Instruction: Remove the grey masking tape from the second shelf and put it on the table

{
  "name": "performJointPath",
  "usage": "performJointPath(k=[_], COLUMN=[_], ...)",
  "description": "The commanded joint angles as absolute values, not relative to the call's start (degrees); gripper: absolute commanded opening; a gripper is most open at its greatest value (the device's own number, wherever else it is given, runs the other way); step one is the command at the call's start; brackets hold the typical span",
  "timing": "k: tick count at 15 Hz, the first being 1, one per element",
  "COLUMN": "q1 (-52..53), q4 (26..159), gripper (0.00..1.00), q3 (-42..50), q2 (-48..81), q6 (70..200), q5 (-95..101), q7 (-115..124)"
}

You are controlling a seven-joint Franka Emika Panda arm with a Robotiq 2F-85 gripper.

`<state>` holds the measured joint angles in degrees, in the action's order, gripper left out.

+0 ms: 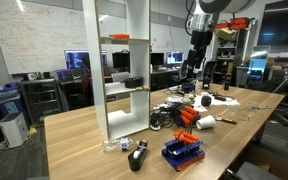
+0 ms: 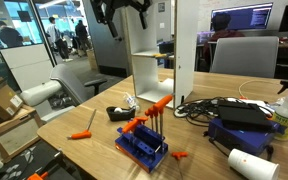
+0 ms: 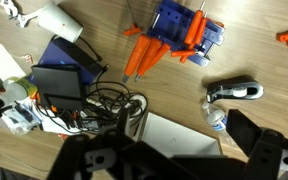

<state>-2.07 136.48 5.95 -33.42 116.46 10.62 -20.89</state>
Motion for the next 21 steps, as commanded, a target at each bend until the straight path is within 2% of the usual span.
performJointPath(k=[1, 10, 16, 21], q1=[-0.7, 3.0, -0.4, -2.3], q4=[135.6, 134.7, 133.9, 129.1], gripper=[1.0, 1.0, 1.0, 1.0], q3=[4.1, -1.0, -5.0, -6.7], q2=[-35.1, -30.8, -20.7, -12.7], q6=[118.7, 134.6, 148.5, 151.4], q5=[14.4, 19.9, 28.6, 36.0], q7=[-22.0, -20.3, -13.3, -8.5])
